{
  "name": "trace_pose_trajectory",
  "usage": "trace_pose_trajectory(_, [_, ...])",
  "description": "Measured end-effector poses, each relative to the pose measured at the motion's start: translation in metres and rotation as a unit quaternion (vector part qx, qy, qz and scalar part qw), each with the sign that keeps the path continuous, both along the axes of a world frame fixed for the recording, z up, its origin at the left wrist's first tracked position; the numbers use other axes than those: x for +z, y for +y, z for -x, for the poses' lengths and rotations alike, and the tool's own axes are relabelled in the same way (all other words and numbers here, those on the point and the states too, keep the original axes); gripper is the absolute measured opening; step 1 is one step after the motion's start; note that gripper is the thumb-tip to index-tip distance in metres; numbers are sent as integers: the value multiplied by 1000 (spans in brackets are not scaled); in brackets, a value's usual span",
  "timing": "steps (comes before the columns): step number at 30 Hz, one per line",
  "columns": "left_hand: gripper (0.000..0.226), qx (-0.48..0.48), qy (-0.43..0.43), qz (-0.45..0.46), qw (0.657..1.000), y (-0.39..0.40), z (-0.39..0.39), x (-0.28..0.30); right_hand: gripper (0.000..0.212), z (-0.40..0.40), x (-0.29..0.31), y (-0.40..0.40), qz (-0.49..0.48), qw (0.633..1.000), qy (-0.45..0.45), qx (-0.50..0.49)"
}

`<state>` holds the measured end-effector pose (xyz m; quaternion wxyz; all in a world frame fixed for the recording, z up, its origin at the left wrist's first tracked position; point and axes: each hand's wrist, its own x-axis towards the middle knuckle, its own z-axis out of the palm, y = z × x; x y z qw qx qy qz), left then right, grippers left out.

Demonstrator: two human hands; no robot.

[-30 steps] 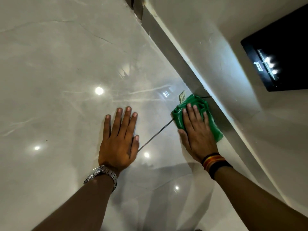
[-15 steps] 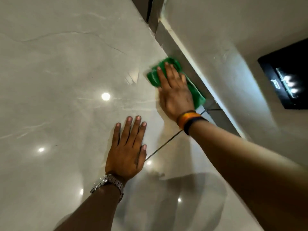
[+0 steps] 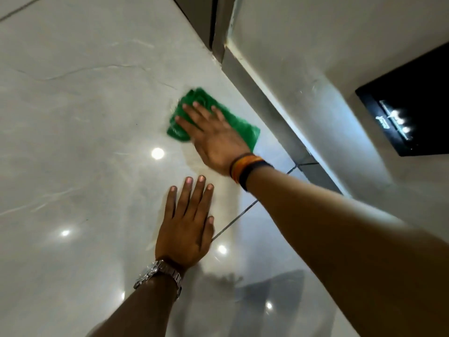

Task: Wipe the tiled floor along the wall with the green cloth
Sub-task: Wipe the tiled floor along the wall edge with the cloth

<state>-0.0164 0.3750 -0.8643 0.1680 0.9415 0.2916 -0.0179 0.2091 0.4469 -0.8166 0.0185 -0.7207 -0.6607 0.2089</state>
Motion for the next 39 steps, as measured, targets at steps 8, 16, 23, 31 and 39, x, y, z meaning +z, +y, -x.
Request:
trace_pose_trajectory(8, [70,1,-23,-14,1000,-1,1,-1,59,-24,-5,16,-39,973,7,-227])
trace_pose_trajectory(16, [72,7,-11,-1,1000,-3,1,-2,59,-17,1,-208,49,958,-5,-282])
trace_pose_trajectory(23, [71,3,-16,-20,1000,-3,0,-5,59,-27,-15,-39,-54,968,27,-244])
trace_pose_trajectory(31, [72,10,-15,-16,1000,-3,1,-1,59,-16,-4,-255,11,951,-20,-308])
trace_pose_trajectory(39, [71,12,-32,-10,999,-4,2,0,62,-13,-3,-248,27,946,-8,-324])
